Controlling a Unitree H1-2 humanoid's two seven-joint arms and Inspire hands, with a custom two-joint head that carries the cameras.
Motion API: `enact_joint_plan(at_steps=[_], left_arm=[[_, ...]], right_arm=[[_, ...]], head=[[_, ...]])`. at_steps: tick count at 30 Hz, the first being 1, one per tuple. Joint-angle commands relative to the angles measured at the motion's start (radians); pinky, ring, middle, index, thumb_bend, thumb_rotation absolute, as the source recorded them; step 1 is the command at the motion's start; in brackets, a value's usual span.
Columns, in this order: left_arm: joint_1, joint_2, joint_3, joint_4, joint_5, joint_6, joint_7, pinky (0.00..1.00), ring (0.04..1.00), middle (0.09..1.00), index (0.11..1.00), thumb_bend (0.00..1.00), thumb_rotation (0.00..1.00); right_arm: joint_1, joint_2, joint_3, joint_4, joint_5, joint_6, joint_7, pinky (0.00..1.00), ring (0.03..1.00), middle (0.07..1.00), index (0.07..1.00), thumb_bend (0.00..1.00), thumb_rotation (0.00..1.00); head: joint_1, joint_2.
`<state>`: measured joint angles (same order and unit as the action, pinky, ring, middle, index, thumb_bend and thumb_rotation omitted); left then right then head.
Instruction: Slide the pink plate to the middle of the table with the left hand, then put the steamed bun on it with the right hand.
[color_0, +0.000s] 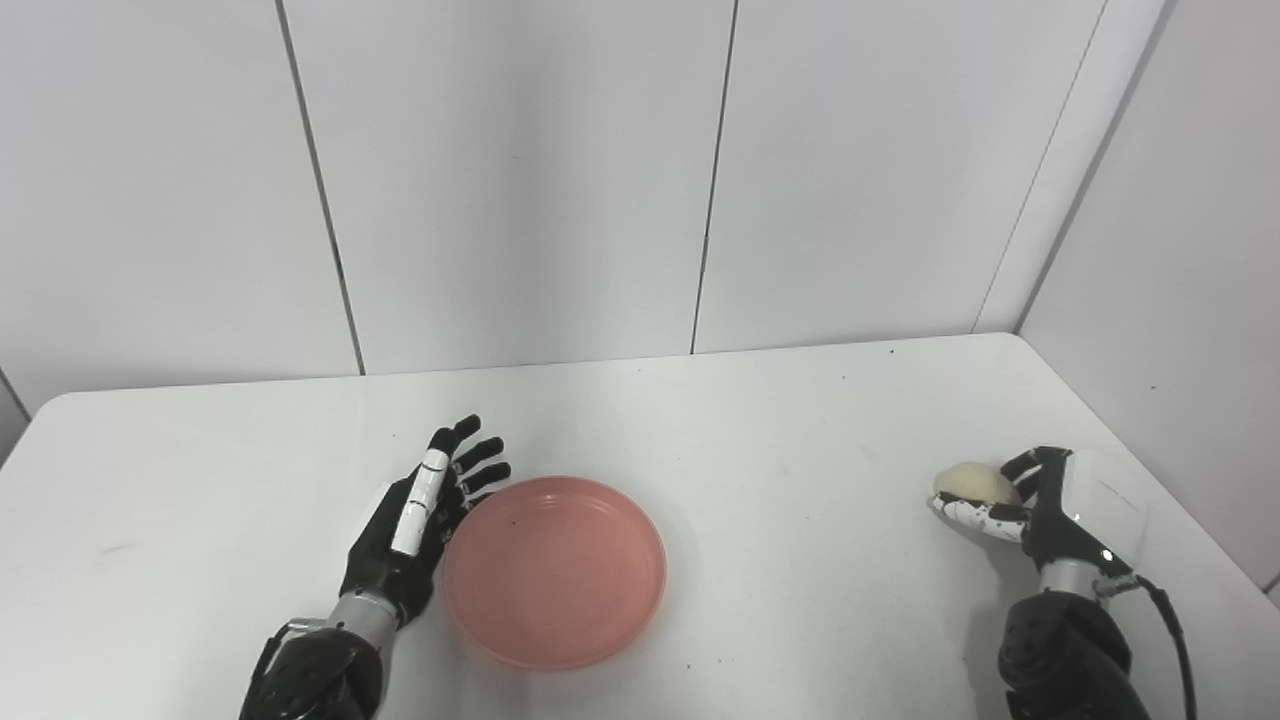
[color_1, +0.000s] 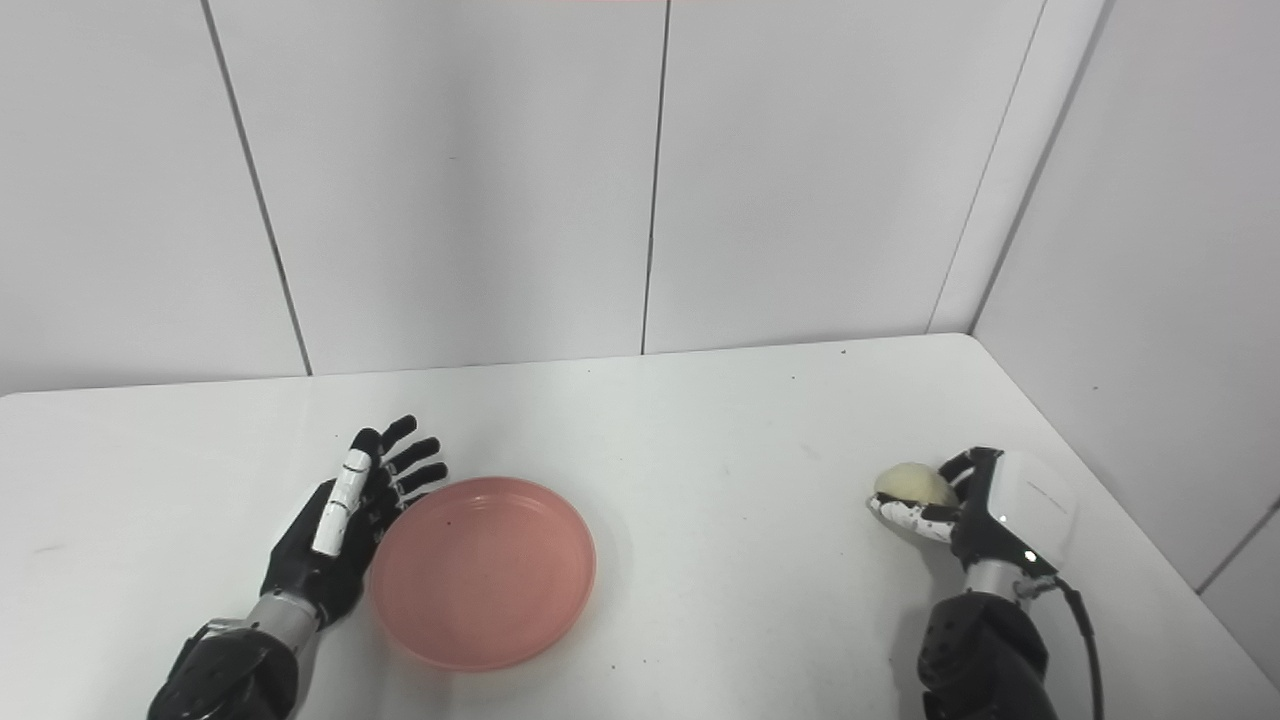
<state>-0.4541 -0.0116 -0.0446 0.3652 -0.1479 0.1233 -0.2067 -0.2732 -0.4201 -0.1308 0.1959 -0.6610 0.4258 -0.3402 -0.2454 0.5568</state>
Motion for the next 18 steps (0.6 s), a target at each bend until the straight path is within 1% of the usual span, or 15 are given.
enact_joint_plan(at_steps=[1, 4, 8, 11, 15, 18], left_arm=[[-0.001, 0.004, -0.007, 0.017, 0.003, 0.022, -0.01, 0.75, 0.82, 0.87, 0.898, 0.71, 0.89], [-0.002, 0.002, -0.009, 0.019, 0.005, 0.024, -0.01, 0.75, 0.819, 0.867, 0.899, 0.72, 0.89], [-0.002, 0.0, -0.012, 0.016, 0.009, 0.029, -0.006, 0.75, 0.819, 0.867, 0.904, 0.71, 0.9], [-0.004, 0.0, -0.014, 0.02, 0.01, 0.027, -0.006, 0.74, 0.815, 0.864, 0.905, 0.72, 0.9], [-0.008, -0.003, -0.019, 0.03, 0.013, 0.021, -0.003, 0.74, 0.813, 0.863, 0.908, 0.72, 0.9], [-0.01, -0.006, -0.023, 0.033, 0.015, 0.023, 0.001, 0.75, 0.813, 0.862, 0.906, 0.71, 0.9]], right_arm=[[0.013, -0.005, 0.01, -0.031, 0.006, -0.039, -0.013, 0.22, 0.273, 0.357, 0.475, 0.53, 0.15], [0.023, -0.008, 0.024, -0.078, 0.006, -0.065, -0.017, 0.23, 0.278, 0.361, 0.478, 0.53, 0.15], [0.036, 0.004, 0.048, -0.184, -0.005, -0.088, -0.018, 0.23, 0.288, 0.374, 0.483, 0.52, 0.16], [0.042, 0.007, 0.063, -0.243, -0.007, -0.105, -0.01, 0.24, 0.29, 0.378, 0.485, 0.52, 0.16], [0.05, 0.013, 0.091, -0.336, -0.028, -0.099, 0.023, 0.25, 0.308, 0.403, 0.489, 0.52, 0.17], [0.051, 0.022, 0.108, -0.399, -0.03, -0.116, 0.043, 0.26, 0.324, 0.424, 0.49, 0.52, 0.16]], head=[[0.003, 0.0], [0.005, 0.0], [0.009, -0.002], [0.009, -0.003], [0.017, -0.01], [0.022, -0.015]])
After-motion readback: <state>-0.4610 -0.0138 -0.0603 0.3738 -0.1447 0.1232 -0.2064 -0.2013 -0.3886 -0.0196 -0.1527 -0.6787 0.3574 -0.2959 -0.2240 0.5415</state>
